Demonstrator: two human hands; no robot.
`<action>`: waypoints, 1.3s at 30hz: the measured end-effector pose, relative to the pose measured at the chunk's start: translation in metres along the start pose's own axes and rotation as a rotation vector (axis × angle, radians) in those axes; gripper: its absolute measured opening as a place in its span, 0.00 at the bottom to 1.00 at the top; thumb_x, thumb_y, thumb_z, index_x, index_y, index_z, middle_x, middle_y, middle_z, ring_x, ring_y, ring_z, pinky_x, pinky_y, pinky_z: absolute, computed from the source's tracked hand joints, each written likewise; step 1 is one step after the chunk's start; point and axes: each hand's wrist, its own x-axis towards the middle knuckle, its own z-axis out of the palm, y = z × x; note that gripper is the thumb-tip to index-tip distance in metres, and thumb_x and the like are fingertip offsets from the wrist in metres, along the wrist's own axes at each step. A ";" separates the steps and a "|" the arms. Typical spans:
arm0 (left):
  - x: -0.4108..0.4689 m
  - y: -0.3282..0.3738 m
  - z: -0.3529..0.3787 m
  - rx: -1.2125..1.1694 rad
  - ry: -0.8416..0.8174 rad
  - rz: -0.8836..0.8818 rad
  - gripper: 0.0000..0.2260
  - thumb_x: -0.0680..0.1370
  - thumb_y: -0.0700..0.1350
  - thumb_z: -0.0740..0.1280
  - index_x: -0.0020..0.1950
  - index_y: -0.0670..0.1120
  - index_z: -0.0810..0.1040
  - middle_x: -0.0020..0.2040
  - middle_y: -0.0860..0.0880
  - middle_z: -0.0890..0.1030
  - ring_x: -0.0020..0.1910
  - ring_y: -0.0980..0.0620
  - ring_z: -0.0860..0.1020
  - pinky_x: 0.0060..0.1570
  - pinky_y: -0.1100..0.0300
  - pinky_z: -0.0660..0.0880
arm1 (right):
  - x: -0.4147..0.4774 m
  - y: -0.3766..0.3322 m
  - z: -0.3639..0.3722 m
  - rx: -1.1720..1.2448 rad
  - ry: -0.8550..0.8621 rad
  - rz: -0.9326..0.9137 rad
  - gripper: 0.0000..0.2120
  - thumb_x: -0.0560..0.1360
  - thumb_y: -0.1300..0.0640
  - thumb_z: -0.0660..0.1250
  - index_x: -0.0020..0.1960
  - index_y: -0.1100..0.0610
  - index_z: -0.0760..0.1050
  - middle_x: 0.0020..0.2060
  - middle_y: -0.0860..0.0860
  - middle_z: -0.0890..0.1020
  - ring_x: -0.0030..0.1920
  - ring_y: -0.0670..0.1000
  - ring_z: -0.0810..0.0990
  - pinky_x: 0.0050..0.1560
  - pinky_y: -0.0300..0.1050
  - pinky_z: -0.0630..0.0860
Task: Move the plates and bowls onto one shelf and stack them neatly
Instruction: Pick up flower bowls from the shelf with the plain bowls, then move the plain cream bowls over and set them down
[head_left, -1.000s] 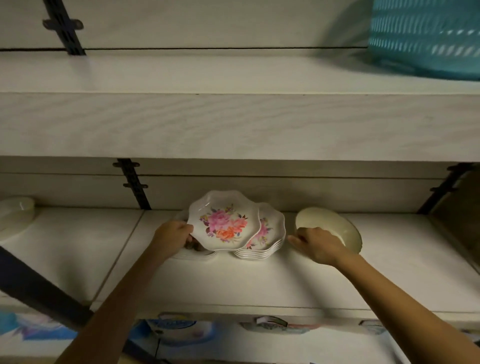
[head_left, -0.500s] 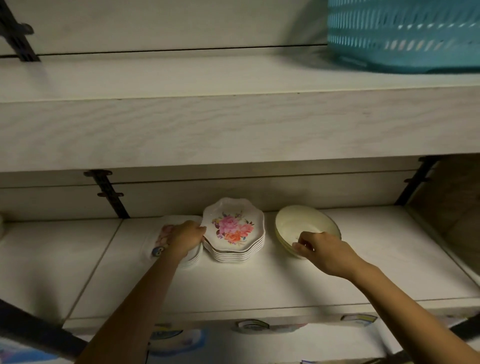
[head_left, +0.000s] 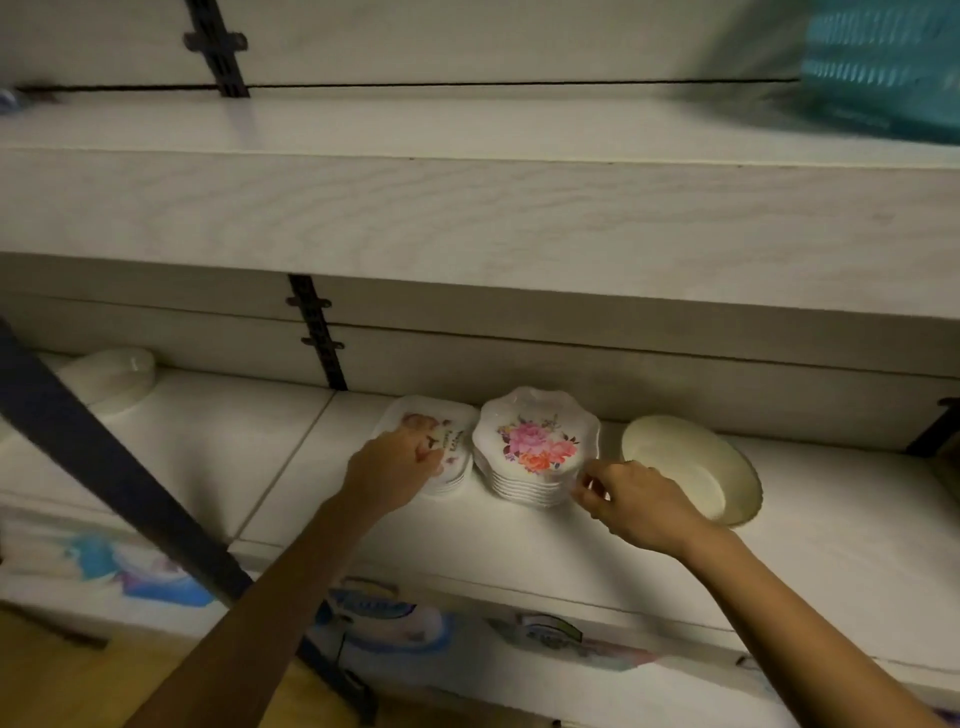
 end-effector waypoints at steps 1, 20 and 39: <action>-0.007 -0.007 -0.004 -0.008 -0.007 0.000 0.15 0.78 0.51 0.59 0.53 0.41 0.78 0.51 0.41 0.81 0.48 0.46 0.78 0.45 0.58 0.70 | 0.003 -0.008 0.003 -0.006 -0.005 -0.038 0.16 0.80 0.45 0.53 0.57 0.53 0.73 0.50 0.52 0.82 0.46 0.53 0.81 0.44 0.45 0.75; -0.144 -0.208 -0.100 0.098 0.134 -0.150 0.09 0.80 0.49 0.56 0.43 0.50 0.72 0.40 0.54 0.72 0.44 0.56 0.72 0.51 0.61 0.72 | 0.029 -0.243 0.062 -0.042 0.009 -0.452 0.14 0.79 0.46 0.55 0.52 0.53 0.75 0.49 0.53 0.81 0.49 0.55 0.79 0.42 0.46 0.70; -0.182 -0.441 -0.198 0.201 0.178 -0.112 0.14 0.79 0.52 0.58 0.53 0.42 0.75 0.45 0.47 0.80 0.44 0.52 0.78 0.44 0.62 0.75 | 0.055 -0.468 0.139 -0.096 -0.022 -0.397 0.14 0.78 0.45 0.56 0.58 0.50 0.74 0.55 0.50 0.80 0.53 0.54 0.79 0.49 0.48 0.75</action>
